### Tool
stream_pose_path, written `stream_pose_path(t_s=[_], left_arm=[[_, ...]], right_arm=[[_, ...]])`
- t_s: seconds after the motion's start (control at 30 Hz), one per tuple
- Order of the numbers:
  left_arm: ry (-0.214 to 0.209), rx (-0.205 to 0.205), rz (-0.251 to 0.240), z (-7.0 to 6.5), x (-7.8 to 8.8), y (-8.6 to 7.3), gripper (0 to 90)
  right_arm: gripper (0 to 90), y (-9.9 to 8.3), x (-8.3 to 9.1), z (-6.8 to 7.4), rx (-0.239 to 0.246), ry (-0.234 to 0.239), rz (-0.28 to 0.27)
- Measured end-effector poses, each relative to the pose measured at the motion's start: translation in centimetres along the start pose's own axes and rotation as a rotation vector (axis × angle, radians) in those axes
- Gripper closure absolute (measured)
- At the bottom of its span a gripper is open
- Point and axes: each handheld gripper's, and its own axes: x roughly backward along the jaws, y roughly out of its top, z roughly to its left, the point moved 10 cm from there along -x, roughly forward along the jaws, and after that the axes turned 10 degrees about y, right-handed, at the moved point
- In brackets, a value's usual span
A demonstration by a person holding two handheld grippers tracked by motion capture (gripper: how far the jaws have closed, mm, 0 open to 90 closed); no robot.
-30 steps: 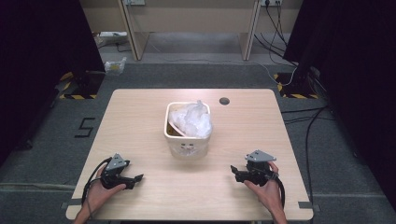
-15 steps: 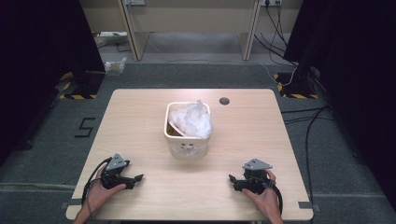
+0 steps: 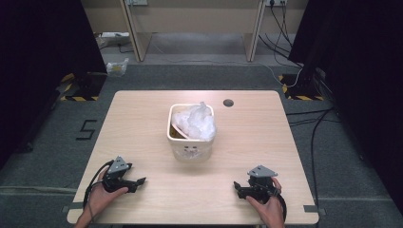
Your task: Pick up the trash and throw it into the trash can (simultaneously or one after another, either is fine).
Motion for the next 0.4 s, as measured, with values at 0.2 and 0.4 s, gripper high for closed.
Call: stream_pose_path(t_s=[0.2, 0.4], left_arm=[[0.0, 0.0, 0.0, 0.0, 0.0, 0.0, 13.6], [0.0, 0.0, 0.0, 0.0, 0.0, 0.0, 13.6]], right_arm=[[13.5, -0.01, 0.0, -0.02, -0.003, -0.003, 0.0], [13.3, -0.01, -0.03, -0.02, -0.009, -0.006, -0.002]])
